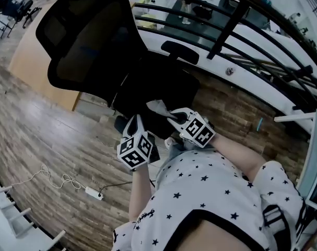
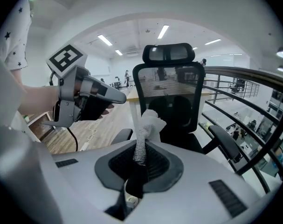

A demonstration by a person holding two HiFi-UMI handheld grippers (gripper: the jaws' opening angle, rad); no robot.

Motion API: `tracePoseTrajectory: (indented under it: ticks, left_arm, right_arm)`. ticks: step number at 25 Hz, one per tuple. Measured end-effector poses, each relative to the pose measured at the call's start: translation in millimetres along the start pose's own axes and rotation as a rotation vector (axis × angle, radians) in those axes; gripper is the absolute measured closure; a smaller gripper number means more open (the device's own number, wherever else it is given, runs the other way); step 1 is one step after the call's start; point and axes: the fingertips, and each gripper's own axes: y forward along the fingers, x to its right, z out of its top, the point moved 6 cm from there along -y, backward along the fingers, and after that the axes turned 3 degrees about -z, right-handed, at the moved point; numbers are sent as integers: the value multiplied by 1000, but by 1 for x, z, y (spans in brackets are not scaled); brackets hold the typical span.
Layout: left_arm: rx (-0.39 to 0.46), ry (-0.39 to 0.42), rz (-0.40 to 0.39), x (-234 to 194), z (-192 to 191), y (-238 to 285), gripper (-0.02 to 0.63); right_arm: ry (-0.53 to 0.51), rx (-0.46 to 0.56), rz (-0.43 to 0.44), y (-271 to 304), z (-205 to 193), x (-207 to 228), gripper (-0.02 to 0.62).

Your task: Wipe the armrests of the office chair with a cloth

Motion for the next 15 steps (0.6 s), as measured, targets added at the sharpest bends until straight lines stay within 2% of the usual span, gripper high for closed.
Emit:
tracePoseTrajectory:
  ticks: [9,15]
  left_arm:
    - [-5,23,-50,-5,16,16,600]
    - [-2,8,-19,-12,15,19,600]
  right_arm:
    - [80,39,-140,-17,14,40,560]
    - [102,72,-178,-25,22,64,560]
